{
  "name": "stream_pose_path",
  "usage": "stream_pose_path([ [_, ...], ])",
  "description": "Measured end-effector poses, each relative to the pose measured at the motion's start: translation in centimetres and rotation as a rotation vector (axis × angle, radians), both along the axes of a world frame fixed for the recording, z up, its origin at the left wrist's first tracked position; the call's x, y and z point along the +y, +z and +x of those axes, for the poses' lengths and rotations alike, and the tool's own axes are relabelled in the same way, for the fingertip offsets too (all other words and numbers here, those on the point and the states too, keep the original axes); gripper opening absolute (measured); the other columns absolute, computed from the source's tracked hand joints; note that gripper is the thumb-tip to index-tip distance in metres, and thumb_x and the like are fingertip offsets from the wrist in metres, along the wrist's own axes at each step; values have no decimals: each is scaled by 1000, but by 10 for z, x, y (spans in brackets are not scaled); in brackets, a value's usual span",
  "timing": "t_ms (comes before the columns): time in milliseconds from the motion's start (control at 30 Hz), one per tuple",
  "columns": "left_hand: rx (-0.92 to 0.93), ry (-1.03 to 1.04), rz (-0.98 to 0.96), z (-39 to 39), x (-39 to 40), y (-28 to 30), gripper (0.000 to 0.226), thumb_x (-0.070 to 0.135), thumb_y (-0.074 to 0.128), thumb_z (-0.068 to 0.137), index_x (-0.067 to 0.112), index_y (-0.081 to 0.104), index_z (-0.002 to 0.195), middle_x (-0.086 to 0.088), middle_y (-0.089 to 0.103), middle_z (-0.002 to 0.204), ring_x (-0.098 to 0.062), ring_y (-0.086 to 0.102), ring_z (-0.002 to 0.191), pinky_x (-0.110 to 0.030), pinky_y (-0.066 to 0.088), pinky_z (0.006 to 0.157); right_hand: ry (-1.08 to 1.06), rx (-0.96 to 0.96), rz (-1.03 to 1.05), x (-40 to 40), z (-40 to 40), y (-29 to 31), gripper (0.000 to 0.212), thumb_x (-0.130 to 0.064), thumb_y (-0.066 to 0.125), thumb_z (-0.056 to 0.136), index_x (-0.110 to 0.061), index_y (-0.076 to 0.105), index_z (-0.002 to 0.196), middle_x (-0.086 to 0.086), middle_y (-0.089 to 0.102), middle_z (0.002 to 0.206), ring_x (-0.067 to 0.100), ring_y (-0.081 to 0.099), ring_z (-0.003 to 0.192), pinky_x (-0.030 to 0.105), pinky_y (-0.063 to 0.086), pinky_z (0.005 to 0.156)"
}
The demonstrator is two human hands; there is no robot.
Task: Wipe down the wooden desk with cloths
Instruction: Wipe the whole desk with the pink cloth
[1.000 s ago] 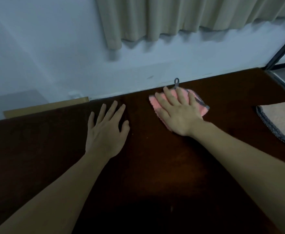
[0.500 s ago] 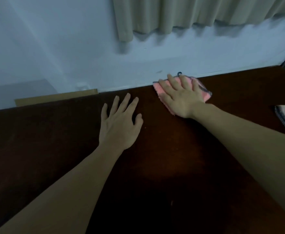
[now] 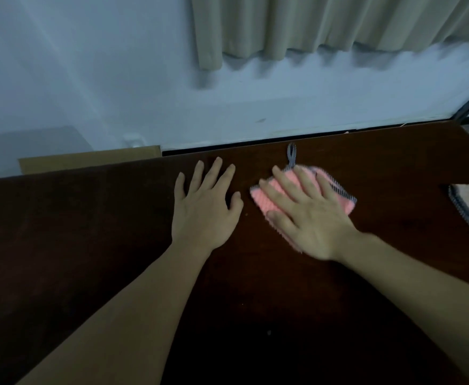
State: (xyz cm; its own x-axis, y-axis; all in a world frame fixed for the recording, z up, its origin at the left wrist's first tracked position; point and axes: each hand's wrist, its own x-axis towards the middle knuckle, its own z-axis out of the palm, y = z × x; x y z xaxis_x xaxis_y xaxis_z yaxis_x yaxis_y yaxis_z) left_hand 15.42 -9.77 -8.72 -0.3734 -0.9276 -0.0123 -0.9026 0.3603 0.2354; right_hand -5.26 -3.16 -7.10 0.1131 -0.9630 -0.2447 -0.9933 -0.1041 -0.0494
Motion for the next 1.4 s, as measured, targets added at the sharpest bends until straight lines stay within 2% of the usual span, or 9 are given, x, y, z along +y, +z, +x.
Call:
stream_pose_path([
  [267, 17, 5, -32, -1, 0, 0, 58, 51, 27, 105, 35, 18, 161, 6, 8, 170, -21, 1, 157, -52, -2, 125, -195, -10, -22, -93, -6, -3, 59, -60, 7, 104, -45, -8, 159, -7, -14, 169, 28, -14, 155, 61, -7, 121],
  [433, 33, -3, -25, 0, 0, 1, 59, 50, 28, 105, 35, 17, 161, 6, 8, 170, -21, 1, 157, -52, -2, 125, -153, 0, -43, -44, 7, 2, 62, -61, 0, 101, -42, -15, 158, -4, -20, 168, 30, -18, 154, 60, -8, 122],
  [600, 60, 11, -20, 1, 0, 3, 59, 48, 29, 105, 33, 19, 161, 6, 9, 170, -20, 1, 157, -51, -2, 125, -75, -1, 2, 8, 16, 1, 74, -66, -20, 83, -46, -24, 153, -10, -30, 163, 25, -27, 151, 56, -13, 122],
  [733, 65, -8, 4, 1, 1, 6, 58, 48, 28, 106, 34, 16, 161, 8, 9, 170, -19, 0, 157, -51, -4, 125, -55, -88, 6, 8, 4, 1, 74, -72, -13, 84, -50, -18, 154, -18, -27, 162, 18, -28, 151, 50, -17, 122],
  [833, 76, -47, -15, 0, 1, 9, 56, 48, 29, 106, 34, 21, 160, 9, 12, 169, -19, 1, 157, -53, -9, 122, -176, -152, -20, 12, -20, 6, 71, -77, 0, 92, -50, -9, 157, -21, -20, 163, 14, -24, 152, 48, -18, 120],
  [933, 101, -140, -52, -14, 6, 14, 55, 48, 29, 105, 35, 27, 159, 8, 18, 168, -18, 3, 157, -53, -12, 121, -295, -164, -65, 22, -51, 10, 78, -80, -1, 86, -48, -1, 158, -21, -13, 164, 12, -22, 152, 48, -18, 120],
  [1067, 84, -351, 26, -60, 18, 25, 56, 45, 33, 106, 35, 22, 160, 9, 8, 170, -17, -4, 157, -53, -11, 124, -382, -208, -80, 38, -75, 13, 86, -80, -1, 81, -44, 8, 159, -18, -5, 167, 11, -17, 154, 48, -16, 121],
  [1233, -81, -585, 44, -105, 17, 22, 61, 52, 27, 107, 35, 9, 162, 6, -8, 170, -18, -13, 156, -44, -9, 126, -410, -222, -104, 51, -93, 13, 81, -74, 3, 86, -43, 13, 160, -17, 0, 168, 11, -15, 154, 48, -13, 122],
  [1400, -110, -522, 39, -96, 18, 12, 62, 58, 16, 106, 37, -2, 161, 8, -14, 169, -17, -16, 155, -41, -9, 126, -401, -216, -96, 51, -97, 12, 65, -64, 13, 100, -40, 14, 160, -15, 1, 169, 12, -15, 154, 48, -13, 122],
])
